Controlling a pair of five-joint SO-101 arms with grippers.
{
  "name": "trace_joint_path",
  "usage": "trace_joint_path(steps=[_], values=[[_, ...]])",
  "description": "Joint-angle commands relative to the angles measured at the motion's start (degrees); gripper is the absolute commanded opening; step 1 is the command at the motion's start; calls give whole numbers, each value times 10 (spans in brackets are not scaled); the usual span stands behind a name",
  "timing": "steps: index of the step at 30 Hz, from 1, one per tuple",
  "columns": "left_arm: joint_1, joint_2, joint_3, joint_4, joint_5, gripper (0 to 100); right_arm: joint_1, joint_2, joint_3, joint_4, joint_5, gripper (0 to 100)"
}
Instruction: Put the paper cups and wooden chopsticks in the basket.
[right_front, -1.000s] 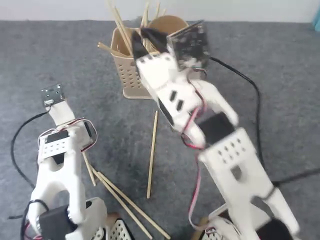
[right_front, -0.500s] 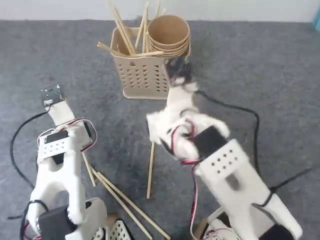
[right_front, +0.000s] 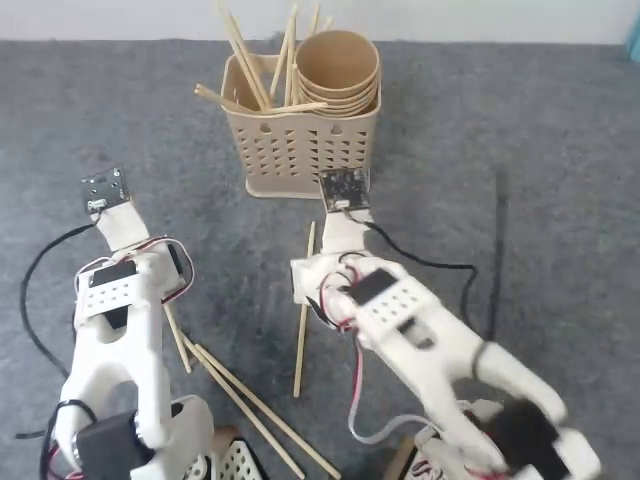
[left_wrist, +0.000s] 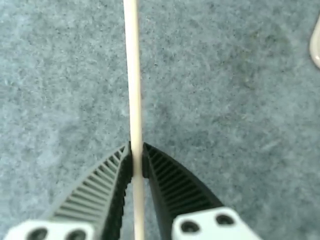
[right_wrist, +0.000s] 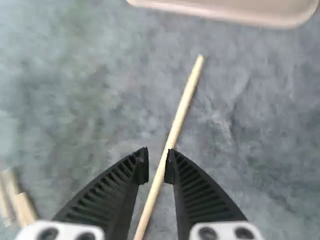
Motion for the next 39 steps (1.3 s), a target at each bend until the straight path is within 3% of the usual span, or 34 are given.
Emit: trace_joint_path(steps=[1,9,17,20,26,35,39], values=[[-4,2,-25,1,3,13,14,78,-58,-28,-10,76],[-4,2,-25,1,3,13,23,198,-135,-22,-9,77],[-4,2,-24,1,3,13,7,195,-133,-22,-7,74],[-4,2,-24,1,3,13,16,182,-134,19,-7,0],[-6,1,-29,-2,4,13,40,107,-106,87,-11,9],[-3,-9,-34,-143,5,13,43,13,-2,0,30,8],[-3,-98,-25,-208,5,13,43,5,17,-32,53,8]])
